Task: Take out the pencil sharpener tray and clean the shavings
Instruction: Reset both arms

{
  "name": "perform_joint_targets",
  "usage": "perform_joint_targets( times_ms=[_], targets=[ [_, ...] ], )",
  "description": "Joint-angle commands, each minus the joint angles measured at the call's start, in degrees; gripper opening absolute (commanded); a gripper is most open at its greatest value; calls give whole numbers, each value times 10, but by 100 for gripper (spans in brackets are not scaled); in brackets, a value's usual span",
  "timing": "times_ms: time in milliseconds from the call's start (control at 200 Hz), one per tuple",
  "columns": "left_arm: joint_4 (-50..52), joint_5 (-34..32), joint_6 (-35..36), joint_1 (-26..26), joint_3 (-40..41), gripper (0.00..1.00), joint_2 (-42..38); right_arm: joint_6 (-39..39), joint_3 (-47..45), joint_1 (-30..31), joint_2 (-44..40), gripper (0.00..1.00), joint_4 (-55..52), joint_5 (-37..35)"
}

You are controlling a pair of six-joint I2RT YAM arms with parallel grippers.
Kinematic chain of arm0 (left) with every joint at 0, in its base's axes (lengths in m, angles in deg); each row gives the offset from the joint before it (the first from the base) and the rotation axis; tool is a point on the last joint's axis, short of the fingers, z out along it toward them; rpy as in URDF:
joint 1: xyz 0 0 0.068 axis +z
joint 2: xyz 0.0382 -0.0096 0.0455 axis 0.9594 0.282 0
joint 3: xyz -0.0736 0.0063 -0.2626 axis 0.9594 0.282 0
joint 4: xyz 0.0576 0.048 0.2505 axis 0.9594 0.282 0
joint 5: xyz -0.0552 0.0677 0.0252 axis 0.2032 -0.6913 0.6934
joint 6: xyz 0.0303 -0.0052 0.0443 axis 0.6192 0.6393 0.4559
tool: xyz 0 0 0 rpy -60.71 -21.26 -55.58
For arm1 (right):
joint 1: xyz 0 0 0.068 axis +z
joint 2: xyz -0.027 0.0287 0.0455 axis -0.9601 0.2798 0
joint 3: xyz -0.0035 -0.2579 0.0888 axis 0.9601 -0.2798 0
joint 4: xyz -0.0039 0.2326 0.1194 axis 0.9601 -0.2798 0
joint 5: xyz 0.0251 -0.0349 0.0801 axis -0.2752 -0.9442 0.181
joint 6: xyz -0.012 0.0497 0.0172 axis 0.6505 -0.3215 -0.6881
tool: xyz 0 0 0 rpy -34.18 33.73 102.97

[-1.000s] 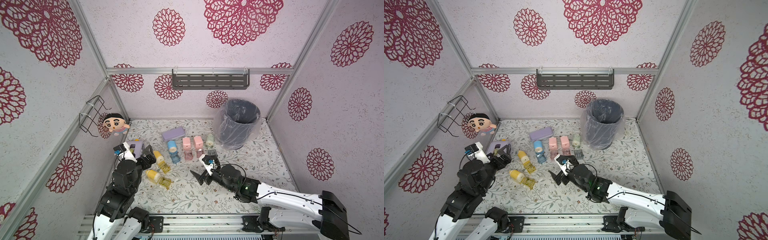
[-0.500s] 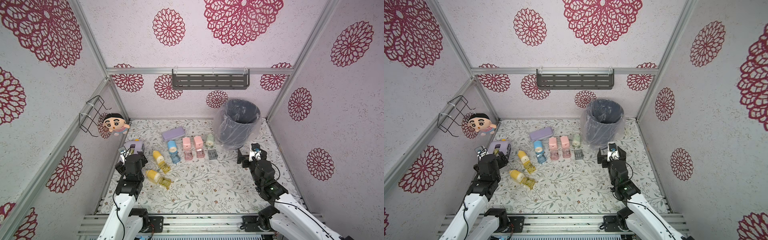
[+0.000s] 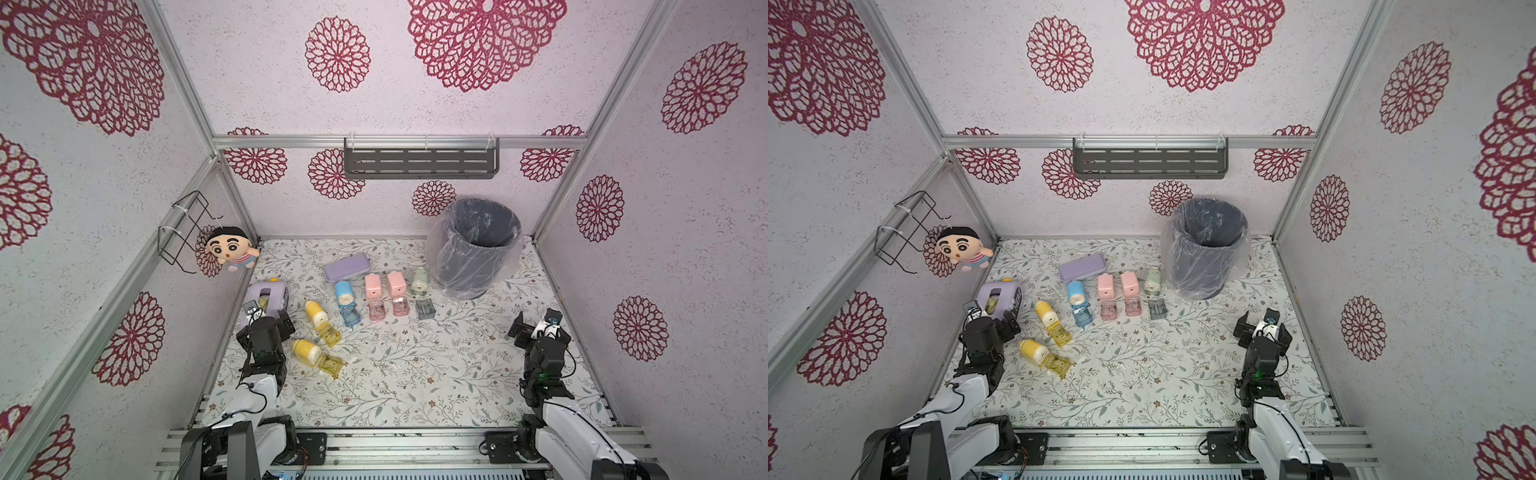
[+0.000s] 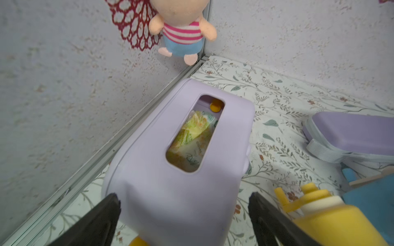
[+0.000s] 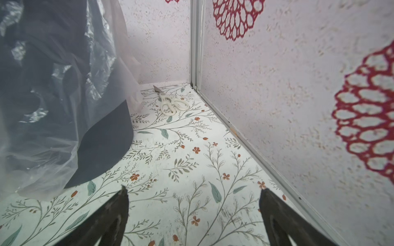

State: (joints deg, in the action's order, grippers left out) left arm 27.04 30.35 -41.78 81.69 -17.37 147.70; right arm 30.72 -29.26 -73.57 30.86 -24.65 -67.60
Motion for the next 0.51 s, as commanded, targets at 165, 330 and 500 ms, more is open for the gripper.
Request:
perform_joint_targets(
  times_ms=[165, 330, 500],
  targets=[
    [-194, 49, 22, 4, -47, 97, 132, -19, 6, -5, 187, 99, 246, 15],
    [-283, 74, 47, -4, -43, 97, 201, -14, 20, -6, 292, 99, 344, 43],
    [-261, 117, 59, -3, -62, 97, 224, -4, 0, -5, 371, 99, 453, 59]
  ],
)
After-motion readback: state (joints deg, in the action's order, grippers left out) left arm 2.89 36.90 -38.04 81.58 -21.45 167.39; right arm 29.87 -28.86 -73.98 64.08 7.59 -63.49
